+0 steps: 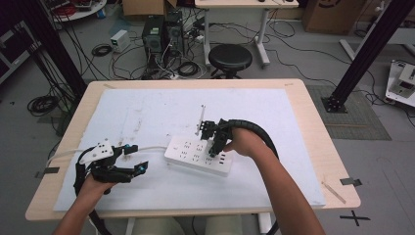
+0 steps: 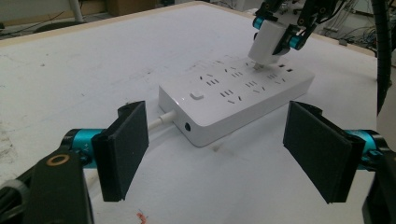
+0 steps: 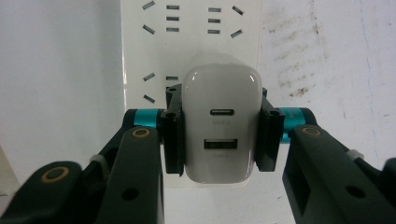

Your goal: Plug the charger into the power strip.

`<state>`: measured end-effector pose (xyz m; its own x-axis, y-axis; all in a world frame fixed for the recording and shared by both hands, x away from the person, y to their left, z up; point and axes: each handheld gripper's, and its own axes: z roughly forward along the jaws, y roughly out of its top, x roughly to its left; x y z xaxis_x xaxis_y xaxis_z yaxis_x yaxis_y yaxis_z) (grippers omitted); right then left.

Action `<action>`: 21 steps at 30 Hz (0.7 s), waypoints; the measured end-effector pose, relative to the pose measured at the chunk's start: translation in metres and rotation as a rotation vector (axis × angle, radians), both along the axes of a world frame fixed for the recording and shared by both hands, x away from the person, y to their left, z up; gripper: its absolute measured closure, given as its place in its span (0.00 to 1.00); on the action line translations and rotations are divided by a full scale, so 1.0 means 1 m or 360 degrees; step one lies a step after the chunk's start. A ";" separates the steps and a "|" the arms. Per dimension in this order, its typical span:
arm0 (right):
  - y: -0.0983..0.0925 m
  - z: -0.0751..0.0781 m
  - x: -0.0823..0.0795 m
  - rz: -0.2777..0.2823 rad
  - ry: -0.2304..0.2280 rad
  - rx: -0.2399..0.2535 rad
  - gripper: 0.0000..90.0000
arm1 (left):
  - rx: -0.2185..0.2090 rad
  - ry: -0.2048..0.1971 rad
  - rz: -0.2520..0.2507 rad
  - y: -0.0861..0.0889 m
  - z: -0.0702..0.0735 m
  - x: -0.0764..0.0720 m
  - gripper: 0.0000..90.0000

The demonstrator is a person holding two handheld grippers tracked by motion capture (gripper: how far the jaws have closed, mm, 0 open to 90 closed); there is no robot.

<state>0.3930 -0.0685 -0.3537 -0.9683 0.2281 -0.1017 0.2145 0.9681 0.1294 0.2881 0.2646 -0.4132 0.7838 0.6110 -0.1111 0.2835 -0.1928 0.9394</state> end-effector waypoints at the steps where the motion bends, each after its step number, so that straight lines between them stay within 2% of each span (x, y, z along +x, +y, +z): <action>1: 0.004 0.000 -0.001 -0.0019 0.0004 -0.0012 0.70 | 0.0000 0.0000 0.0000 0.000 0.000 0.000 0.25; 6: 0.010 0.000 0.002 -0.0017 0.0016 -0.0050 0.70 | -0.0008 0.0003 -0.0005 -0.002 -0.003 -0.002 0.25; 10: 0.016 -0.002 0.001 0.0002 0.0008 -0.0112 0.70 | -0.0015 0.0010 -0.0002 -0.002 -0.004 -0.002 0.25; 11: 0.019 -0.008 0.001 -0.0010 0.0002 -0.0158 0.70 | -0.0014 0.0003 -0.0002 -0.002 -0.004 -0.003 0.25; 15: 0.017 -0.009 0.002 -0.0025 0.0020 -0.0130 0.70 | -0.0014 0.0010 0.0002 0.000 -0.005 -0.002 0.25; 21: 0.017 -0.009 0.005 -0.0045 0.0052 -0.0134 0.71 | -0.0020 0.0012 0.0004 0.000 -0.005 -0.001 0.25</action>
